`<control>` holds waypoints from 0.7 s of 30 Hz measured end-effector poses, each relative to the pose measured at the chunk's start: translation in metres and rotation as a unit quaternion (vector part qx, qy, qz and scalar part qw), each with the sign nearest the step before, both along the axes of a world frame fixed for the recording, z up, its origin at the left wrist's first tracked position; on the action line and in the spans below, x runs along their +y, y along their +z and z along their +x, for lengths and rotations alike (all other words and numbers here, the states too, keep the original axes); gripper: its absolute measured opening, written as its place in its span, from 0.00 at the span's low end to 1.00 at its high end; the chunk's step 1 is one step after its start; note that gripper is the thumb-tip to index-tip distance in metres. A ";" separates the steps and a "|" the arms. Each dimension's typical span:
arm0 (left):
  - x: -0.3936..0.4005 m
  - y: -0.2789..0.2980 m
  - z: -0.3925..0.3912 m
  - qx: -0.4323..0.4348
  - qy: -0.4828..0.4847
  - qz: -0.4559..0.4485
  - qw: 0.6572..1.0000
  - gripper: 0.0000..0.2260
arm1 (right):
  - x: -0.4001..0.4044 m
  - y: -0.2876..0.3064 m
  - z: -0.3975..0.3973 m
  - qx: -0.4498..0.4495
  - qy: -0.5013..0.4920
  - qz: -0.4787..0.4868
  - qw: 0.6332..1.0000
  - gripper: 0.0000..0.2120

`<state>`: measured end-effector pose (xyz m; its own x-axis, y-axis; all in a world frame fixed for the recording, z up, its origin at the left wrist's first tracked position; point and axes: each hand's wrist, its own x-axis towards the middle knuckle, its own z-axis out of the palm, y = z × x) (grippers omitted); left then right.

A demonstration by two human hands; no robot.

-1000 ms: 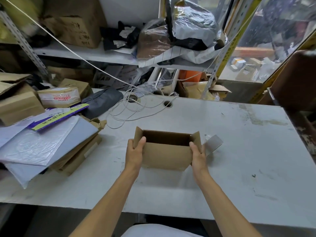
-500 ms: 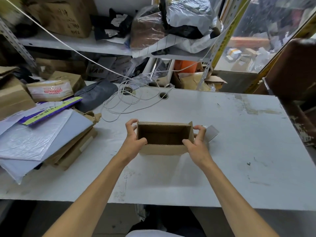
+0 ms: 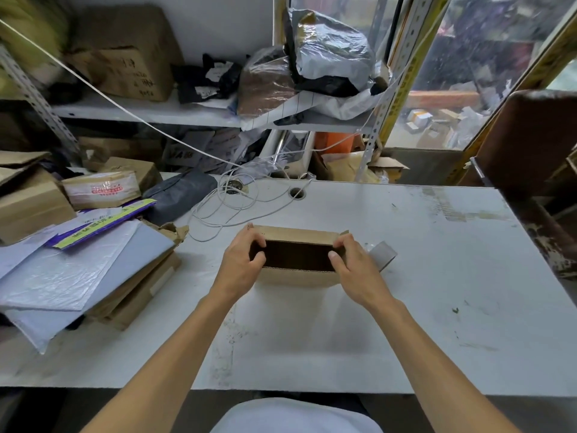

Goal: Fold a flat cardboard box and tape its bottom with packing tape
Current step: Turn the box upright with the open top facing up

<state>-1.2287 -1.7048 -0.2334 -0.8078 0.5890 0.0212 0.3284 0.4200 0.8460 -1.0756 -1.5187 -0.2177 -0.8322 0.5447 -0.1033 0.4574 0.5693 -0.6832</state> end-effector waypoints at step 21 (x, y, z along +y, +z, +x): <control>0.011 -0.010 -0.019 -0.219 -0.095 0.056 0.970 0.35 | 0.006 -0.002 -0.033 -0.062 -0.007 0.001 0.998 0.24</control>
